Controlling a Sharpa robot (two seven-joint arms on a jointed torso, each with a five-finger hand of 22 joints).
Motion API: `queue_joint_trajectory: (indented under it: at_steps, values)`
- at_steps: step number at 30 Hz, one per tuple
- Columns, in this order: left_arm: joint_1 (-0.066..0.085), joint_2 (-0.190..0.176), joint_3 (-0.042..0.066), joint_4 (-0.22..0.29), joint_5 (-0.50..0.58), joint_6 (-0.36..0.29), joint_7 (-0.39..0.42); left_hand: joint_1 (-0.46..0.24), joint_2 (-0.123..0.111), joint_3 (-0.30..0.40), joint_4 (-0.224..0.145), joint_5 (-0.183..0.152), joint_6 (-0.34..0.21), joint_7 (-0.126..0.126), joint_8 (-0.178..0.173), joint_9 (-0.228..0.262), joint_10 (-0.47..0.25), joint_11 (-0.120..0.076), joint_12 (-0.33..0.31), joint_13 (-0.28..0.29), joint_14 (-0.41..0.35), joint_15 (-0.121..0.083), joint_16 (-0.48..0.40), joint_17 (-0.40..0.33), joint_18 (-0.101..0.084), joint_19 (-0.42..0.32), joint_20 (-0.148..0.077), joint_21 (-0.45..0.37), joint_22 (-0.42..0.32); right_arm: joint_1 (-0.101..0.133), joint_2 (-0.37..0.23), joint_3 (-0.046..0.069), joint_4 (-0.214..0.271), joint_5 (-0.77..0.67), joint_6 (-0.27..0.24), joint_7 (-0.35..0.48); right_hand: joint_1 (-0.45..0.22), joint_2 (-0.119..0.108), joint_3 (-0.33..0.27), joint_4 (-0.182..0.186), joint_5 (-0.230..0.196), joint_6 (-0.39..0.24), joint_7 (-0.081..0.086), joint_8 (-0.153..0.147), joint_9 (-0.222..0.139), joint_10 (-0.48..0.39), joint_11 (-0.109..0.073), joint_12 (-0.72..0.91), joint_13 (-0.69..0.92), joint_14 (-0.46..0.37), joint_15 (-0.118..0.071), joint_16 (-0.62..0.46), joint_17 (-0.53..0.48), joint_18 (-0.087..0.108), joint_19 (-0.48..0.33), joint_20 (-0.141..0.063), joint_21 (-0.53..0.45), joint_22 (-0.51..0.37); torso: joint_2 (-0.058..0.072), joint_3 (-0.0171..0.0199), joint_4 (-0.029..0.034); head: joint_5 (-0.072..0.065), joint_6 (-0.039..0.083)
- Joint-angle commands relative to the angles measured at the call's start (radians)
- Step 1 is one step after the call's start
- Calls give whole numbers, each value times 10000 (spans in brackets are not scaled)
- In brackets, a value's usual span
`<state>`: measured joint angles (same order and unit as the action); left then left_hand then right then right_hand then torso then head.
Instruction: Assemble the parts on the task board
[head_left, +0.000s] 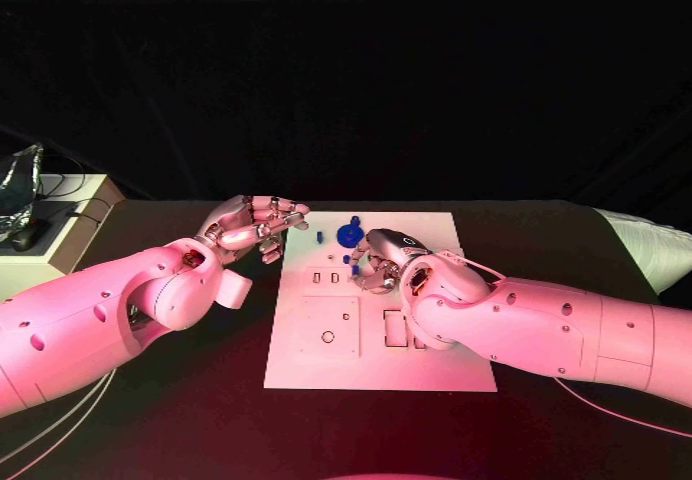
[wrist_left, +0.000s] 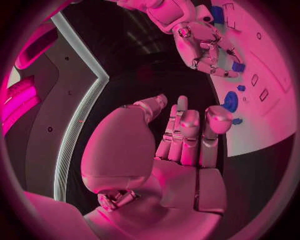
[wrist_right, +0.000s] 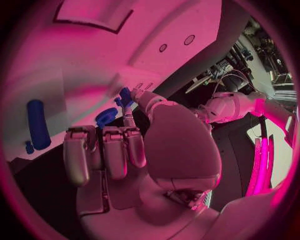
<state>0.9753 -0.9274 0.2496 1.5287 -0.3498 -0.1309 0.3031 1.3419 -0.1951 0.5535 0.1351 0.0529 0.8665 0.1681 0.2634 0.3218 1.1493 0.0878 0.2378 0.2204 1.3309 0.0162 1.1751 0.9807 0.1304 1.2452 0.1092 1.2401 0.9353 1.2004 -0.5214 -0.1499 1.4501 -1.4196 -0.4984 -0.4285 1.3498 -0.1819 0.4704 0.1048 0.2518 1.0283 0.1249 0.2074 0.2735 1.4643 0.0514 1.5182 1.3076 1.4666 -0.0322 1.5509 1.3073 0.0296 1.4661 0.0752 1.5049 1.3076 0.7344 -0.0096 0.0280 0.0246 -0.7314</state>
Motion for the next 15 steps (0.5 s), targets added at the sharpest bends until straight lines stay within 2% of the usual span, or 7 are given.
queue_joint_trajectory:
  at_steps: [1, 12, 15]
  values:
    - [2, 5, 7, 19, 52, 101, 35, -95, 18, 6, -14, -23, 21, -47, 6, 13, 42, 15, 48, 9, -28, -10, 8, 6, -61, -56, 15, 47, 15, -26, 43, -4, -60, -289, 123, -134, -116, -56, 7, -3, 30, -27, 44, 56, 8, 549, -45, -42, 2057, 920, 18, 13, 2104, -80, 674, -35, -58, 1883, 2, -2, 10, -6, -7]
    - [2, -3, 7, 11, 52, 116, 30, -95, 18, 6, -14, -23, 21, -47, 6, 13, 42, 15, 48, 9, -28, -10, 8, 6, -61, -56, 15, 47, 15, -46, 107, -8, -186, -423, 102, -185, -230, -151, -15, 9, 28, -156, 85, 28, -10, 514, -12, -81, 2021, 918, 54, 10, 2097, -79, 673, -6, -66, 1879, -5, -3, 10, -5, -25]
    - [2, -5, 7, 7, 52, 116, 29, -95, 18, 6, -14, -23, 21, -47, 6, 13, 42, 15, 48, 9, -28, -10, 8, 6, -61, -56, 15, 47, 15, -47, 107, -9, -198, -441, 116, -175, -322, -240, -49, 27, 18, -253, 118, 1, -27, 478, 19, -119, 1985, 918, 84, 9, 2095, -76, 668, 20, -80, 1868, -7, -7, 10, -11, -26]
